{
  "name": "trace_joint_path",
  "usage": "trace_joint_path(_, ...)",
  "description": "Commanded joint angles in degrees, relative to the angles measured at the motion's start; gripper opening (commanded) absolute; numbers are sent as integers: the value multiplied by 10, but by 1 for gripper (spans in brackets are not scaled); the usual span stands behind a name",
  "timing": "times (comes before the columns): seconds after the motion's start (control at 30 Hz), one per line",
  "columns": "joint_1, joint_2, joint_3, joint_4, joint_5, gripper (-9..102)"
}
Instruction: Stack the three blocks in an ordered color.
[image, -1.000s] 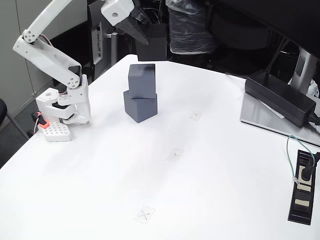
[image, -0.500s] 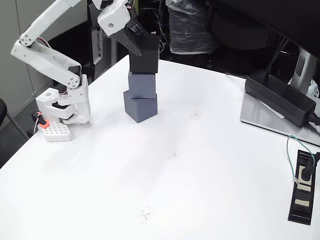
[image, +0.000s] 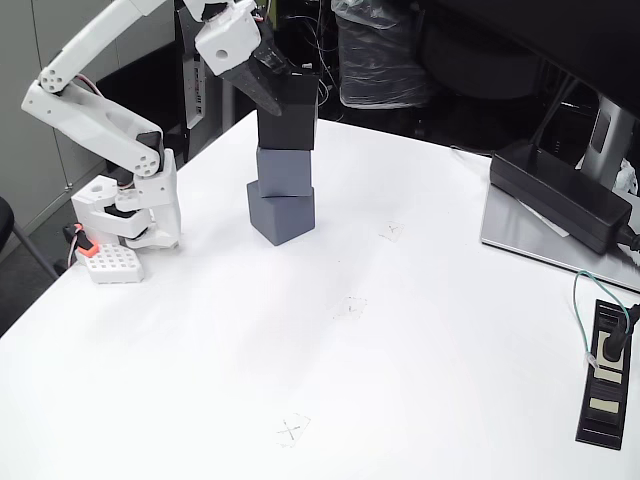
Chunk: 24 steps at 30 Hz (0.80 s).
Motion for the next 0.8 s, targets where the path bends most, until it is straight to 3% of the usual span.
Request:
trace_joint_path(0.0, 3, 7, -4, 0, 3, 17)
trace_joint_path(0.27, 4, 8, -9, 0, 3, 17)
trace_joint_path(0.77, 4, 8, -10, 0, 2, 32)
